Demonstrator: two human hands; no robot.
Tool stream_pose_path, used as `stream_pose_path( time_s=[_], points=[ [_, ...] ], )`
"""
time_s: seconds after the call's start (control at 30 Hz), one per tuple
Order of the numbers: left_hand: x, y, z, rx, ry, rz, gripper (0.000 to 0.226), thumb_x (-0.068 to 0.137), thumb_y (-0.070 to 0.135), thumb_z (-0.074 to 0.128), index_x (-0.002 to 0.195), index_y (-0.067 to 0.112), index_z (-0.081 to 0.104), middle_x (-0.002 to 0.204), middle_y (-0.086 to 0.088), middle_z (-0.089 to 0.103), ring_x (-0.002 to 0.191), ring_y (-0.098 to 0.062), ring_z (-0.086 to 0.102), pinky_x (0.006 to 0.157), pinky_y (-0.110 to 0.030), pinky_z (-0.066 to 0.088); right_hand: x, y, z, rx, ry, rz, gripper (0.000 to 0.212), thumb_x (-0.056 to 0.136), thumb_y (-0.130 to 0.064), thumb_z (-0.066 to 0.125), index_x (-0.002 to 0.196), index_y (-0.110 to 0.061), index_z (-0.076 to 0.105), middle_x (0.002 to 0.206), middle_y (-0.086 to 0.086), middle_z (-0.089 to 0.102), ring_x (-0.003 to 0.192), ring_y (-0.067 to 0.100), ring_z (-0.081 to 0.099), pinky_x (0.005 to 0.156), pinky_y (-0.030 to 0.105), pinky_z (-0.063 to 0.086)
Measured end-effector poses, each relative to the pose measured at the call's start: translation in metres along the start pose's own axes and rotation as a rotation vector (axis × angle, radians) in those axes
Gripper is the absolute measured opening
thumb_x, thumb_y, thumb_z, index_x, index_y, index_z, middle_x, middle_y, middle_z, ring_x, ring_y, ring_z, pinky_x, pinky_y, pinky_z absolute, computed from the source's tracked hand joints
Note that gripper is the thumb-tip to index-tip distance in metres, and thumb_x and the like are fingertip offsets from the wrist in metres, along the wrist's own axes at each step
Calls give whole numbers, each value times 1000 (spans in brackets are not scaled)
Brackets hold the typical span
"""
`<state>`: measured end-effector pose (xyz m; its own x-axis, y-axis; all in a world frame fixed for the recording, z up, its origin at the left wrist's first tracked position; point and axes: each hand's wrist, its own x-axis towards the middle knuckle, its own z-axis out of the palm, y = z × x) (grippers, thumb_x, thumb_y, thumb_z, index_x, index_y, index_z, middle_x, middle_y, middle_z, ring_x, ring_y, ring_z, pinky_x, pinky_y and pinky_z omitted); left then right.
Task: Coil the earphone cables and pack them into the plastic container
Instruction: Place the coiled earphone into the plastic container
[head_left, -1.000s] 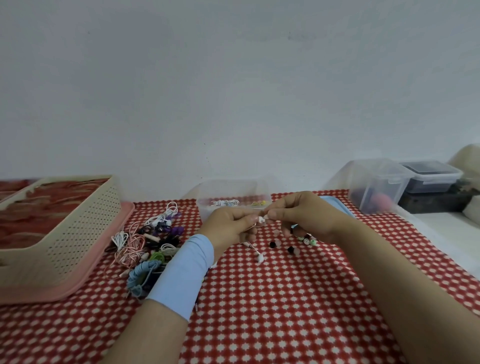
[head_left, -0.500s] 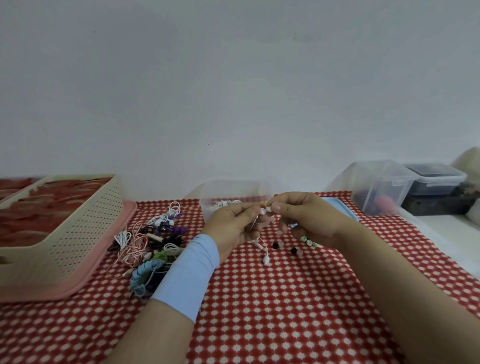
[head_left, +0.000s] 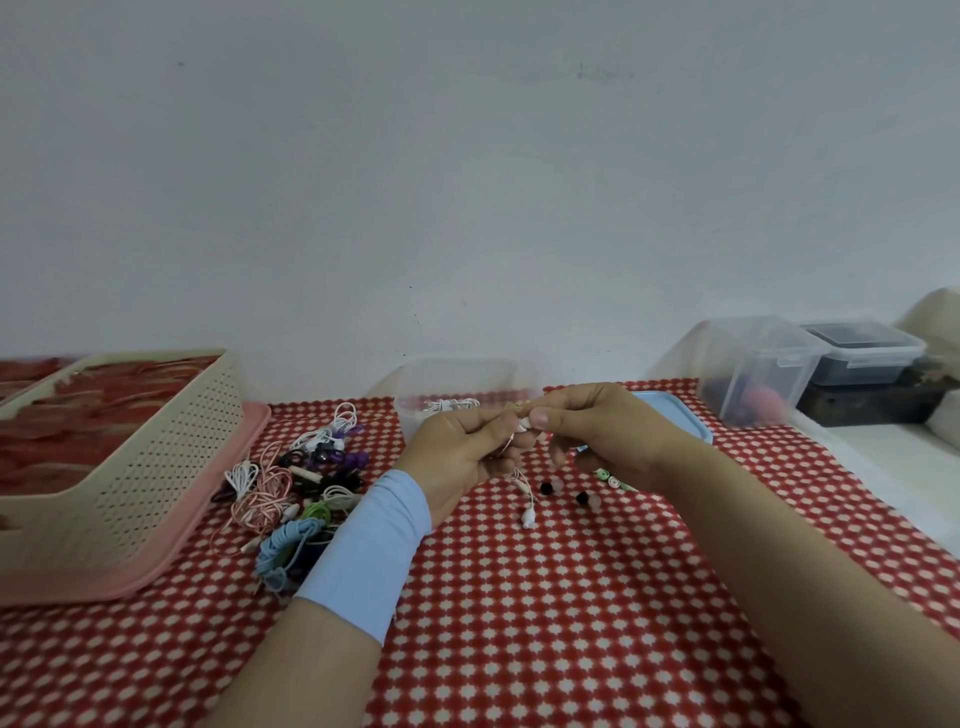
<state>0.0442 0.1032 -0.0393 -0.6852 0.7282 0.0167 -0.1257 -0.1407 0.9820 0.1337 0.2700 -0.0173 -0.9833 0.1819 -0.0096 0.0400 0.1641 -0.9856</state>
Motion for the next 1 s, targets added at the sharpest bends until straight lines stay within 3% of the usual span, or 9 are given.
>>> stream_pose_path(
  time_s=[0.17, 0.37, 0.63, 0.8, 1.0],
  points=[
    [1, -2, 0, -2, 16, 7, 14, 93, 9, 60, 94, 5, 72, 77, -6, 72, 66, -11, 63, 64, -21, 55, 0, -1, 4, 26, 18, 39, 13, 95, -15, 67, 97, -10, 78, 80, 2, 75, 57, 13, 58, 42, 16, 39],
    [2, 2, 0, 29, 51, 15, 16, 94, 14, 61, 100, 4, 71, 81, -6, 74, 69, -10, 66, 65, -22, 55, -1, -2, 2, -3, 77, -14, 11, 93, -18, 71, 98, -12, 79, 92, 8, 77, 61, 15, 62, 49, 22, 40],
    [-2, 6, 0, 120, 78, -55, 21, 93, 24, 64, 104, 8, 72, 89, -8, 76, 69, -14, 65, 59, -24, 55, -5, -7, 0, -165, 72, -98, 13, 86, -18, 79, 99, -15, 80, 90, 11, 78, 65, 17, 66, 50, 22, 46],
    [-4, 11, 0, 263, 120, -32, 12, 87, 14, 72, 99, 18, 74, 91, 0, 77, 74, -13, 68, 53, -23, 50, -5, -9, -3, -202, 118, -108, 12, 85, -16, 80, 97, -15, 80, 82, 3, 78, 62, 13, 68, 50, 24, 49],
    [-5, 16, 4, 420, 186, 93, 14, 83, 10, 76, 89, 22, 74, 83, 8, 77, 68, -2, 69, 55, -19, 53, -5, -11, 0, -238, 152, -135, 9, 85, -16, 81, 94, -17, 82, 86, -10, 79, 63, 17, 68, 50, 26, 50]
  ],
)
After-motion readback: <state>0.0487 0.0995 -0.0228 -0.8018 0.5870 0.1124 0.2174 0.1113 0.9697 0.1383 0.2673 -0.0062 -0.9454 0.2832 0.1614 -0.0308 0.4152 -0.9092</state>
